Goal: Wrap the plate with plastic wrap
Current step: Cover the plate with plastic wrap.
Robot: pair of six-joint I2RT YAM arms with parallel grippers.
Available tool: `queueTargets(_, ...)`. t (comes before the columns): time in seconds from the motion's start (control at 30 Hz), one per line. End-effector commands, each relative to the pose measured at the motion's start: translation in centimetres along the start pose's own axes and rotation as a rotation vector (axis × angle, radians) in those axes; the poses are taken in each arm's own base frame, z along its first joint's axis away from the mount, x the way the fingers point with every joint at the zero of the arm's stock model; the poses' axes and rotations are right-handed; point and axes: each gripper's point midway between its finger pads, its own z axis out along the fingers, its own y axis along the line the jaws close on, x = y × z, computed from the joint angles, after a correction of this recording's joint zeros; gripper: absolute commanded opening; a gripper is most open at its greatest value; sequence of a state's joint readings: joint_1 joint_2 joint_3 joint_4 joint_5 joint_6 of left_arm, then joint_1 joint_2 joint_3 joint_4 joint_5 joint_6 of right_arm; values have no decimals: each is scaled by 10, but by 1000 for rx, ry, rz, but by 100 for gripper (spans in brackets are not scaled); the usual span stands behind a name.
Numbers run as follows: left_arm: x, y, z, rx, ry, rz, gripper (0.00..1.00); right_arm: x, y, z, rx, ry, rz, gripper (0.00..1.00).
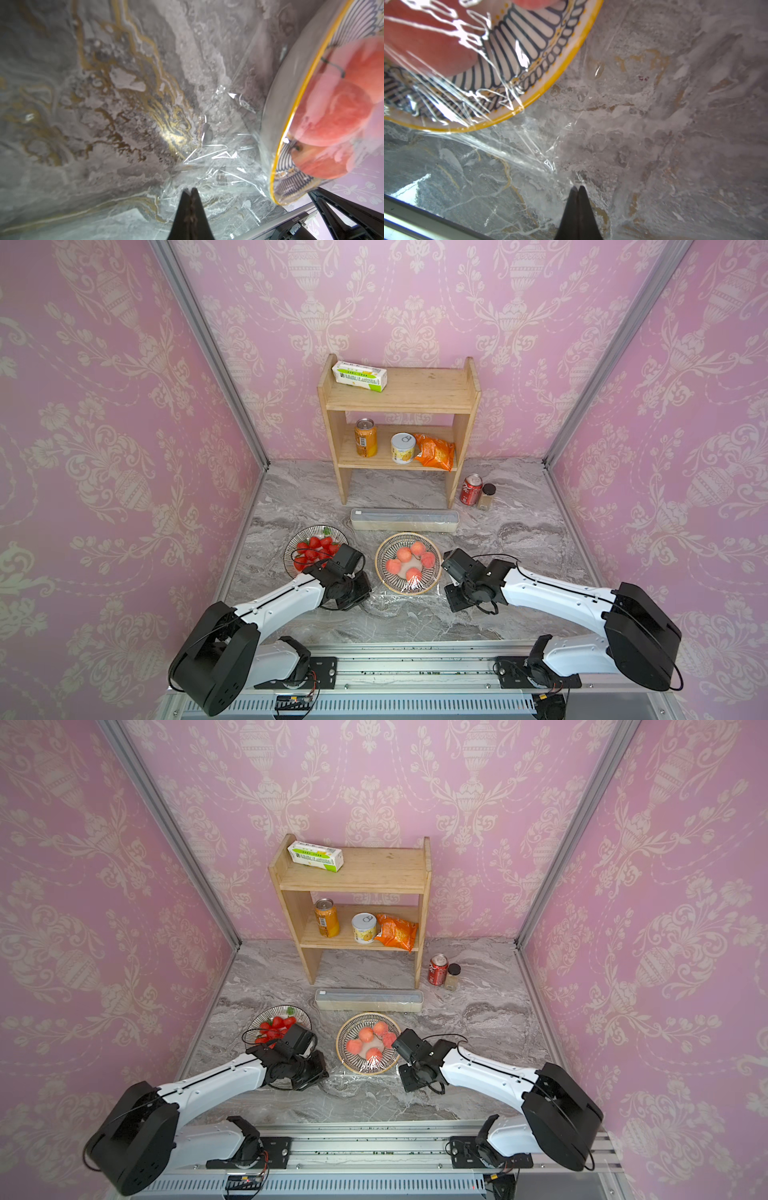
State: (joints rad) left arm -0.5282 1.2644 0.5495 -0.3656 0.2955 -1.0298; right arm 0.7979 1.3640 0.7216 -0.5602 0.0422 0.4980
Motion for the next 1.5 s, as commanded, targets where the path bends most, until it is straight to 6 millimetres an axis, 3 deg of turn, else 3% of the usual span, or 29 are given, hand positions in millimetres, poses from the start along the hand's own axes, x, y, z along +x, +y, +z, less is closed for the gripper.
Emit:
queueTargets(0.0,-21,-9,-1,4,-62,32,0,-8,-4,5,20,-10,-2,0)
queueTargets(0.6,-53,-28,7,41,-99,45,3,-42,-6,16,14,-69,64,0)
queueTargets(0.73,-61,-20,-3,-15,-144,70,21,-42,-19,8,63,-96,97,31)
queueTargets(0.8,-67,-13,-16,-60,-180,88,37,-43,-28,-3,98,-120,126,52)
queueTargets(0.9,-73,-6,-40,-121,-232,118,63,-41,-35,-22,126,-125,173,74)
queueTargets(0.97,-73,-15,-59,-94,-259,129,72,-37,-37,-38,127,-114,253,85)
queueTargets(1.03,-66,-26,-71,-20,-260,104,80,-34,-30,-50,74,-107,327,90)
queueTargets(1.13,-46,-45,-72,158,-223,-1,99,-40,3,-62,-170,-152,513,99)
queueTargets(1.2,-34,-61,-68,294,-203,-88,99,-50,21,-70,-377,-232,713,100)
queueTargets(1.3,-25,-73,-59,430,-192,-219,99,-57,28,-73,-553,-340,984,100)
queueTargets(1.47,-22,-88,-46,534,-166,-353,99,-60,50,-67,-614,-307,1107,100)
